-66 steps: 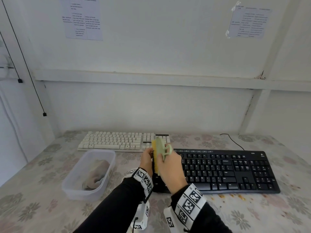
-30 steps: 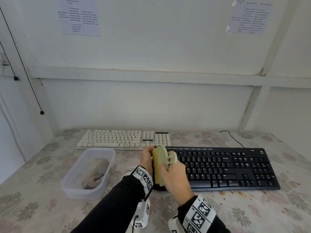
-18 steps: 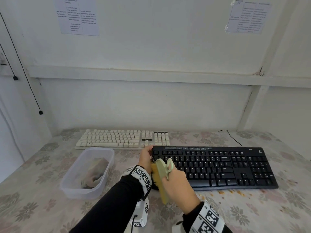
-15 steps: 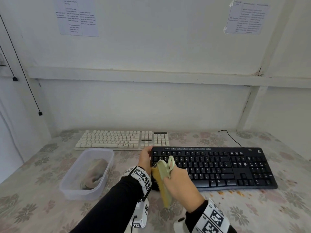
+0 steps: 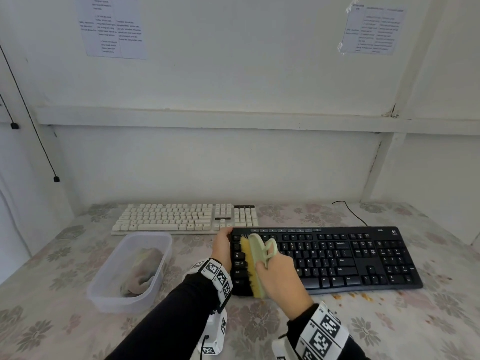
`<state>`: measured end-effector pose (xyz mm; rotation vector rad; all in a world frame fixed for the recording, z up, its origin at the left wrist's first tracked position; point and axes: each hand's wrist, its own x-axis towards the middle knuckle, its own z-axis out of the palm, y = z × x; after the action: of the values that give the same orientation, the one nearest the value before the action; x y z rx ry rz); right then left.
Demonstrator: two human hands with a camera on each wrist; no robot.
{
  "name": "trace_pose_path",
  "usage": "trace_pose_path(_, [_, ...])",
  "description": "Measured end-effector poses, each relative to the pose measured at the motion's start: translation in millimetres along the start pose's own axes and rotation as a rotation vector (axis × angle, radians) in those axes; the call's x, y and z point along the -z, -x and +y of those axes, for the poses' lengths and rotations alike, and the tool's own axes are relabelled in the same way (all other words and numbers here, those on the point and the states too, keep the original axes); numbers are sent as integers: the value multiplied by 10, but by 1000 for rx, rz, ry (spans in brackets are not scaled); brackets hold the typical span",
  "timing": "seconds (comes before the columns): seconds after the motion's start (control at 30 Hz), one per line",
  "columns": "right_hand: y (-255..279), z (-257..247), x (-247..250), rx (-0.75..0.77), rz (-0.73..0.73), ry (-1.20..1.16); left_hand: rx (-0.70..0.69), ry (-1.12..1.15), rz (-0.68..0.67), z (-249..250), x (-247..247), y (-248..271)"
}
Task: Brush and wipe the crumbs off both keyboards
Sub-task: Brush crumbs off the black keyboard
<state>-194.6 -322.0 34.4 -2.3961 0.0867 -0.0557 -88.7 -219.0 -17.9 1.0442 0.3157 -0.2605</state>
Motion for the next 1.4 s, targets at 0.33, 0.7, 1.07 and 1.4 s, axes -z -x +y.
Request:
trace_pose_path(0.33, [246,66,197,-80,-107,-71,-23,-15,59,-11,-3,-19])
trace_pose_path(0.7, [-67,109,221,2,122,13,-31,-10,31,-39,-2,-38])
trace_pose_path(1.07, [209,216,233,-77,-67,105,-51,8,22,-86,45,-154])
trace_pose_path(1.4, [-165,-47,489,255,215,42,-41,28,30,-85,57,-194])
